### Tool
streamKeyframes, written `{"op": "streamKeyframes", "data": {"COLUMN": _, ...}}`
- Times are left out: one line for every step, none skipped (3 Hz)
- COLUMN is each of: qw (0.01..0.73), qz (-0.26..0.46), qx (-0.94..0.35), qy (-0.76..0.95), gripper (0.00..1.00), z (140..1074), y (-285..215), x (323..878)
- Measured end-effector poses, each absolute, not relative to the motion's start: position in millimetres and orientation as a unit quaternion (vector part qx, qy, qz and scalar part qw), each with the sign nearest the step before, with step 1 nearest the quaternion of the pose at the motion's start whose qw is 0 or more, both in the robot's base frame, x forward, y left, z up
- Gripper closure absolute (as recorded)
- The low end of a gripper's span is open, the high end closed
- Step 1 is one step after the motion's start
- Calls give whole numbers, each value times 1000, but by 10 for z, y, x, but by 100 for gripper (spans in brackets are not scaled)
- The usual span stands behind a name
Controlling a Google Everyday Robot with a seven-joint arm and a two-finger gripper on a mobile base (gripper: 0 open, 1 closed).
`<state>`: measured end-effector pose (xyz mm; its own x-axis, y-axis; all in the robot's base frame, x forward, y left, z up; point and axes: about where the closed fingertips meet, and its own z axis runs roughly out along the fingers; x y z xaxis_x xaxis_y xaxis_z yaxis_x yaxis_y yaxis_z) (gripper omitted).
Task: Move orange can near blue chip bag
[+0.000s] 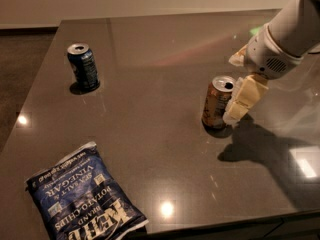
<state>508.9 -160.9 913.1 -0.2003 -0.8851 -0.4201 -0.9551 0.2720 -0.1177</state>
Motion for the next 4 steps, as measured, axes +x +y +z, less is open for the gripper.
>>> {"op": "streamKeyframes", "data": {"qw": 210, "qz": 103, "qx": -592, "qy": 771, "gripper": 20, "z": 9132, "y": -1588, "x": 5116}}
{"op": "streamKeyframes", "data": {"qw": 214, "qz": 117, "qx": -588, "qy": 771, "gripper": 44, "z": 9147, "y": -1573, "x": 5117}}
{"op": "streamKeyframes", "data": {"qw": 219, "qz": 136, "qx": -590, "qy": 765, "gripper": 67, "z": 9205, "y": -1501, "x": 5048}}
{"op": "streamKeyframes", "data": {"qw": 234, "qz": 167, "qx": -607, "qy": 742, "gripper": 90, "z": 9384, "y": -1276, "x": 4911}}
